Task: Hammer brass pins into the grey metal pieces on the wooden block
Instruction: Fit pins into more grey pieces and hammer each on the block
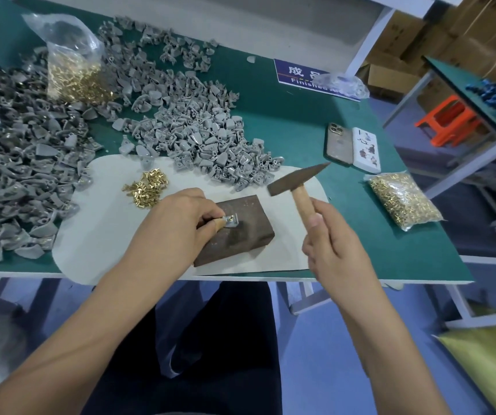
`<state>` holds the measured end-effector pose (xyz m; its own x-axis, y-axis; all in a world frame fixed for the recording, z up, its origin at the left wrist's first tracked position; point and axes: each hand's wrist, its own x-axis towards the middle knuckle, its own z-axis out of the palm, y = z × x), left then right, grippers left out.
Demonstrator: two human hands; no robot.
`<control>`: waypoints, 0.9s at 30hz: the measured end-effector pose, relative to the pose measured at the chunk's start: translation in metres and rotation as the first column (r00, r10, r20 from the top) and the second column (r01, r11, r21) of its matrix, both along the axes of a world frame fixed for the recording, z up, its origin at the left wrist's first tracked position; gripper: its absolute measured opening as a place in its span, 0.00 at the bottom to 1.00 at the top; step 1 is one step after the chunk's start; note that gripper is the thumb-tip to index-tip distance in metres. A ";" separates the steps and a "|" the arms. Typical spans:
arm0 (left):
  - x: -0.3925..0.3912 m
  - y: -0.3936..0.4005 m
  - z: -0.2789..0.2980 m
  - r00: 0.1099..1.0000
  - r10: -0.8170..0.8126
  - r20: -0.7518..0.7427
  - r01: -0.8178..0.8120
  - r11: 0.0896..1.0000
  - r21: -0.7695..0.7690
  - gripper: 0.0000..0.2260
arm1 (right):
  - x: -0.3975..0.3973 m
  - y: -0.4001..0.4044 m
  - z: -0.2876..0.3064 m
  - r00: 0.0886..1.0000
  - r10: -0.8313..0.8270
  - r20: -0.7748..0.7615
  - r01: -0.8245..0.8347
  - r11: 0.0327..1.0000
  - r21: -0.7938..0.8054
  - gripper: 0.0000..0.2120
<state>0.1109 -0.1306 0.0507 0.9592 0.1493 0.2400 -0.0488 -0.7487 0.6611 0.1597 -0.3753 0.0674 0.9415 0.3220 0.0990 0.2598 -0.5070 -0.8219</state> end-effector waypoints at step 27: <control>0.016 0.015 0.000 0.993 -0.106 -0.043 0.108 0.992 0.070 0.04 | -0.034 0.031 -0.009 0.988 0.033 0.148 -0.009 0.988 -0.156 0.13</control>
<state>0.1266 -0.1156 0.0511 0.9776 0.0291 0.2083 -0.1063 -0.7861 0.6089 0.1258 -0.3441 0.0588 0.9127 0.3639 0.1859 0.3858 -0.6177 -0.6852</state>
